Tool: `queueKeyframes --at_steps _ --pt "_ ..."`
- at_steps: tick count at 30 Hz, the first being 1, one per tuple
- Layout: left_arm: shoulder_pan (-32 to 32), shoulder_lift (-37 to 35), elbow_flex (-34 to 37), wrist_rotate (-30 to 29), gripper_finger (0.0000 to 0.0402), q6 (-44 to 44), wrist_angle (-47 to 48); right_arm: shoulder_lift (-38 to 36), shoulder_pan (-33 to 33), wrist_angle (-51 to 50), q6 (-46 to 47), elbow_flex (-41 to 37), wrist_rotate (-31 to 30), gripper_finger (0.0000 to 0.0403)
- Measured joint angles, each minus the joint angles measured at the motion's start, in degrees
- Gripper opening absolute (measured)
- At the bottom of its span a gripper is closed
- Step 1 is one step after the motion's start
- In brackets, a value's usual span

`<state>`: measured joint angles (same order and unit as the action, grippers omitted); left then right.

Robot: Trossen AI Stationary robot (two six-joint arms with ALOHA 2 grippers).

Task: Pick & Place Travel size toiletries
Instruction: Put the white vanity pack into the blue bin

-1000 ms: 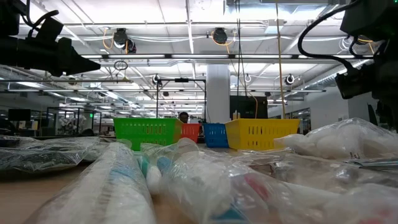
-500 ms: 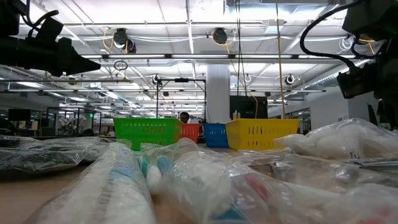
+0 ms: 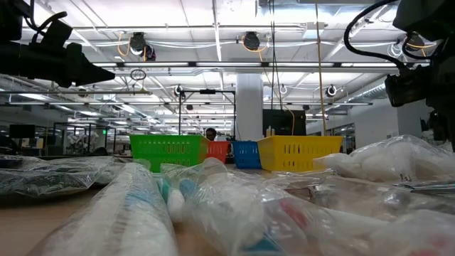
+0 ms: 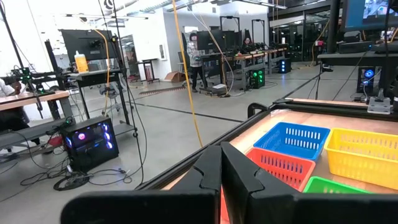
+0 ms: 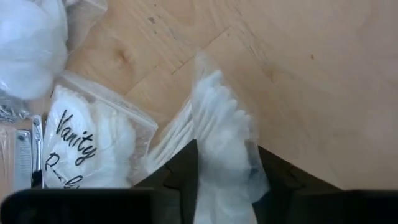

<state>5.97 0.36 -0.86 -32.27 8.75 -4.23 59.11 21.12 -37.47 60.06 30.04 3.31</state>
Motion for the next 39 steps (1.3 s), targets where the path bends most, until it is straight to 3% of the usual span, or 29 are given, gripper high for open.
queueKeyframes --at_steps 13,24,39 --pt "0.0 0.0 0.0 0.0 0.0001 0.0 0.0 -4.6 0.0 5.1 -2.9 0.0 -0.2 0.0022" --pt "0.0 0.0 0.0 0.0 0.0001 0.0 0.0 -9.3 -0.1 17.1 -10.3 0.0 -0.7 0.0021" --pt "0.0 0.0 0.0 0.0 0.0001 0.0 0.0 -8.8 -7.0 37.8 -35.4 0.0 -3.8 0.0022"
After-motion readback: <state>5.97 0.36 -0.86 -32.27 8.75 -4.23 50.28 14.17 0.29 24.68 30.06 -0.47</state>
